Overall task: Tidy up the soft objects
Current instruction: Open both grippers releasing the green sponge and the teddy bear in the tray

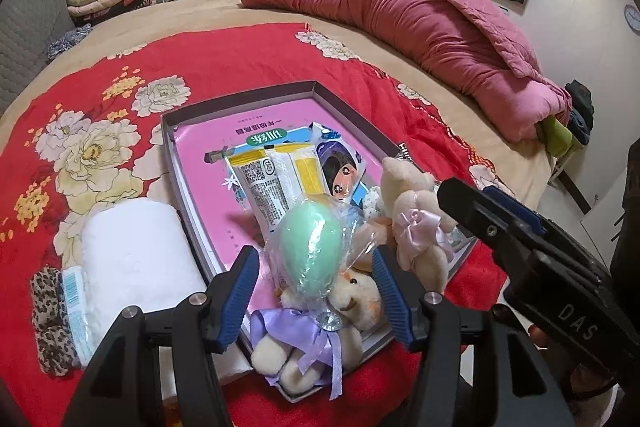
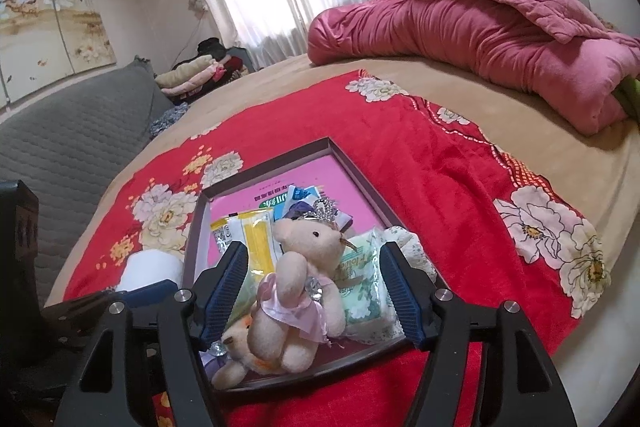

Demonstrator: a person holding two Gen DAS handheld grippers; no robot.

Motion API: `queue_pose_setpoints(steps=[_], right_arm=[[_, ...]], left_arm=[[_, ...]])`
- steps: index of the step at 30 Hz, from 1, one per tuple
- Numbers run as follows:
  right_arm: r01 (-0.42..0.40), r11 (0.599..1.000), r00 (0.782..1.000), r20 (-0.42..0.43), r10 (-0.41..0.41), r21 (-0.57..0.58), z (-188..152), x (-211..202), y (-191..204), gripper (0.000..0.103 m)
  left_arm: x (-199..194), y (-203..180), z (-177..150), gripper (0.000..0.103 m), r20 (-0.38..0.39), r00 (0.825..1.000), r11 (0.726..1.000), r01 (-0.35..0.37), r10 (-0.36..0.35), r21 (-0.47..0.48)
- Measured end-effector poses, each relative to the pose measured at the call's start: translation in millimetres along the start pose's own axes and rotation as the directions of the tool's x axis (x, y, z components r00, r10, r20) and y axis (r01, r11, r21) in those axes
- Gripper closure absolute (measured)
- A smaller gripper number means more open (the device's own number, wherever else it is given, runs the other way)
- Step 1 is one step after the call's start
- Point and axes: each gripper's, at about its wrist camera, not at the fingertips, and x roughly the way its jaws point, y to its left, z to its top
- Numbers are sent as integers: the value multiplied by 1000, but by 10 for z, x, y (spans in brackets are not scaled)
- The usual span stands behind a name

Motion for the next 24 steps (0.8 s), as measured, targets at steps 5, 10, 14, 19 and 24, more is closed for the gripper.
queue_pose_setpoints(steps=[5,10,14,19,24], right_arm=[[11,1000,1000,17,-11,-8,-10,-50,6,31],[26,1000,998,55,-26,-2,7,-144,-1,30],[32,999,997,70,-32,5,35,-196,-14,30],[39,999,996,79,-39,-4,47,-240,24,30],[41,999,996,84,-40,-14,67,-277,77,30]], left_arm=[[-64,2,-5,41,12,1000,1000,1,-1,1],[-107,15,-5,40,20,1000,1000,-8,8,-4],[-163,39,-9,39,26,1000,1000,-15,16,-10],[-265,66,-18,39,39,999,1000,-14,15,-18],[-373,112,-36,38,51,999,999,-14,15,-29]])
